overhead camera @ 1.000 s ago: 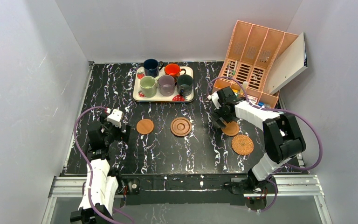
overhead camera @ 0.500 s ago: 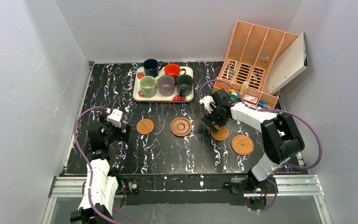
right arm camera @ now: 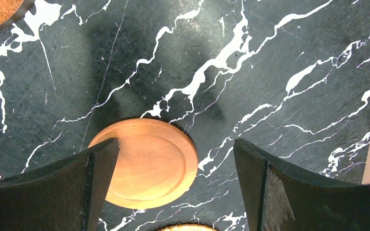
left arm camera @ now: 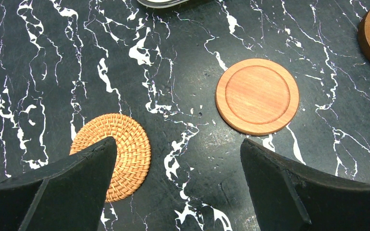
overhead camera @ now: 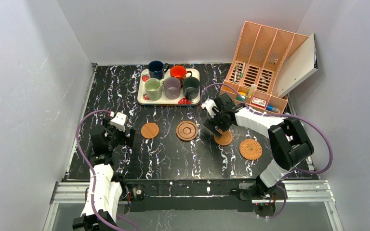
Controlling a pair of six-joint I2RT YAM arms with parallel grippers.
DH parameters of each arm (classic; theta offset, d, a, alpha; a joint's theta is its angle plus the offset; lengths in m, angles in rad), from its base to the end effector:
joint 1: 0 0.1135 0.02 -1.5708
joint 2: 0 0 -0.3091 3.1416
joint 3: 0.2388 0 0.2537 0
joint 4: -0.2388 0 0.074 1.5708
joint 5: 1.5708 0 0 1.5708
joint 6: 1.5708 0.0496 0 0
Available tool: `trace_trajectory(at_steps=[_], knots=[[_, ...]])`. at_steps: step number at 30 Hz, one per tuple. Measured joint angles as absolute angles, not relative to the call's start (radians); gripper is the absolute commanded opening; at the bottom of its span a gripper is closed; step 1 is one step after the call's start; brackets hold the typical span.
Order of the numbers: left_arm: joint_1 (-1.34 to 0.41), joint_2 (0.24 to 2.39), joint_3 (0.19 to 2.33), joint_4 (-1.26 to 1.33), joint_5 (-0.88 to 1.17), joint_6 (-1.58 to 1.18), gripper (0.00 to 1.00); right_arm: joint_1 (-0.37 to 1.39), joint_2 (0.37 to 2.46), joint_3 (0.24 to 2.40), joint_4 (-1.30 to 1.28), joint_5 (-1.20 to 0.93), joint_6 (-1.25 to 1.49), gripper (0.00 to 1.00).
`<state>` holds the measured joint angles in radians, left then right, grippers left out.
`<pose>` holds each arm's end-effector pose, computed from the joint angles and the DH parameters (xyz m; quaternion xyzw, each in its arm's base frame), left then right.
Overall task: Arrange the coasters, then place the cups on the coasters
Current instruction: Move the coaster to the center of the board.
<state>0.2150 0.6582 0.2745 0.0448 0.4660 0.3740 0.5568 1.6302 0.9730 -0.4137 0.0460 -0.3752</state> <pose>0.1397 0.0077 0.2266 0.1961 0.7811 -0.0172 0.5926 0.2808 0.1721 0.2105 -0.4302 0.8679 0.0002 0.2483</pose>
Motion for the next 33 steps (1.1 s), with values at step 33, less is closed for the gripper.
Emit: trace_trajectory(at_steps=[33], knots=[[0.215, 0.657, 0.274, 0.044, 0.46, 0.374, 0.98, 0.57, 1.628, 0.958, -0.315, 0.186, -0.387, 0.99]])
